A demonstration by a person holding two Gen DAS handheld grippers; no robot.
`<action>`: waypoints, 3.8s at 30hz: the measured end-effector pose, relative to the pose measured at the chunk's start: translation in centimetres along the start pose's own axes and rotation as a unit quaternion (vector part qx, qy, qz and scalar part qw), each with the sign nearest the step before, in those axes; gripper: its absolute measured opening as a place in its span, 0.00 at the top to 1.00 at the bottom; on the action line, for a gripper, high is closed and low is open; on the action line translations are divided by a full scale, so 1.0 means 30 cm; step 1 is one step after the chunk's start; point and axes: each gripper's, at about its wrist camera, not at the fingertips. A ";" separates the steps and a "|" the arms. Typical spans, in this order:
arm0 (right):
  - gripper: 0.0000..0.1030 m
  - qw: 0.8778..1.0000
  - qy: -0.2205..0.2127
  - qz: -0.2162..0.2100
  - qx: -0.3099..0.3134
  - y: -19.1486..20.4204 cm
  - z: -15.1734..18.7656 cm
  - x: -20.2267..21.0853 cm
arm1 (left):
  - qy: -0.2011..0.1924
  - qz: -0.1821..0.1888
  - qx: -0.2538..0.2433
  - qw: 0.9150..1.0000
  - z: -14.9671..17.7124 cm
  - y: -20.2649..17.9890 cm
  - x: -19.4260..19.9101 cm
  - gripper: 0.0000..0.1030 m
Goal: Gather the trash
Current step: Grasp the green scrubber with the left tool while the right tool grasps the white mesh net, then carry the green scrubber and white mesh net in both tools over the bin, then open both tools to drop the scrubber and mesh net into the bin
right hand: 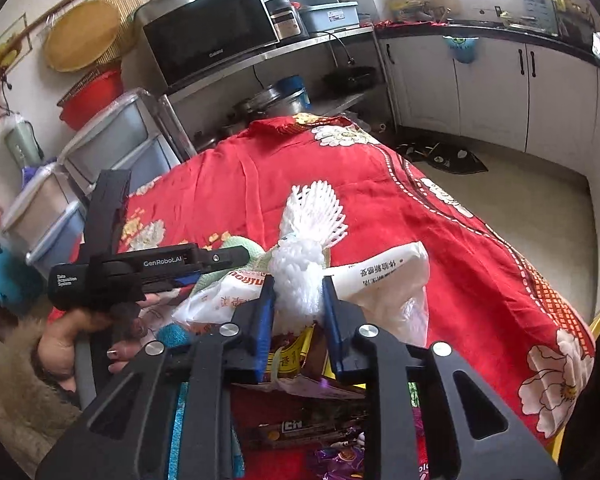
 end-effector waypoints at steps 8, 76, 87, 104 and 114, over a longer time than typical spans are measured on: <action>0.83 1.000 -0.023 0.001 0.008 0.022 -0.008 0.044 | -0.037 0.012 -0.003 0.999 -0.010 -0.007 0.084 0.77; 0.83 0.942 -0.183 0.261 -0.106 -0.293 0.362 0.959 | -0.164 0.130 -0.269 0.940 0.361 -0.971 0.327 0.79; 0.83 0.932 -0.155 0.299 -0.137 -0.408 0.445 0.960 | -0.140 0.119 -0.307 0.934 0.454 -1.107 0.198 0.78; 0.82 0.928 -0.099 0.305 -0.191 -0.574 0.561 0.879 | -0.081 0.082 -0.333 0.936 0.537 -1.170 -0.035 0.78; 0.53 0.919 -0.089 0.314 -0.220 -0.620 0.597 0.877 | -0.056 0.077 -0.330 0.939 0.547 -1.165 -0.100 0.56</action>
Point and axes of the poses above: each gripper's, at about its wrist camera, not at the fingertips, and x roughly against the way its jaws point, y to its left, z to its underside, and after that the axes turned 11 degrees about -z, right-handed
